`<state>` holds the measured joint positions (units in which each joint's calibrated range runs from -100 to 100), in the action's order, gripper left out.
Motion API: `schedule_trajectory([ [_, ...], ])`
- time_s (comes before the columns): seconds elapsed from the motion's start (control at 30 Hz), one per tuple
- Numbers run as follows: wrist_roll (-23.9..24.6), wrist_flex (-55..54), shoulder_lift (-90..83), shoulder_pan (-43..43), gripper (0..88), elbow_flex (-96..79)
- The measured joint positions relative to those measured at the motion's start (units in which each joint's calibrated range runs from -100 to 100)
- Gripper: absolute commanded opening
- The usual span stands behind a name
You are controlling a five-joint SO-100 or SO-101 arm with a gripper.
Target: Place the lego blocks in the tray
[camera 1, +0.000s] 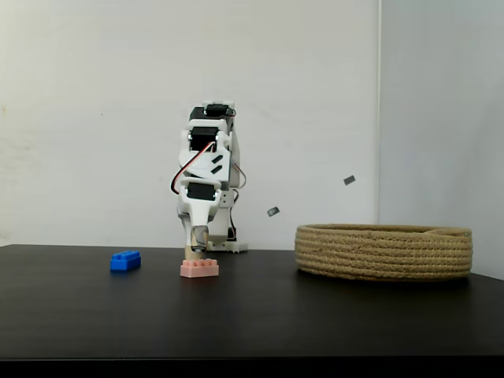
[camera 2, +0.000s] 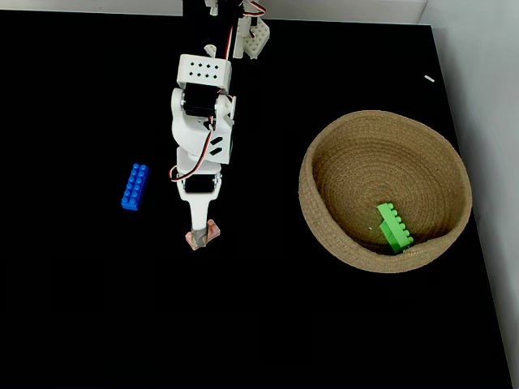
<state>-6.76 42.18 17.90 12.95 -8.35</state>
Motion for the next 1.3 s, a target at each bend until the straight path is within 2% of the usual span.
schedule_trajectory([
  [0.17,0.0,0.0,0.9,-0.1,11.0,0.6],
  [0.53,-0.5,-0.5,2.4,-0.3,10.2,1.5],
  [0.9,-0.5,-0.5,0.3,-0.7,0.2,-2.2],
  [1.2,-0.5,-0.6,-2.3,-1.5,0.3,-7.1],
  [1.3,-0.5,-0.6,-2.5,-1.5,4.9,-7.3],
])
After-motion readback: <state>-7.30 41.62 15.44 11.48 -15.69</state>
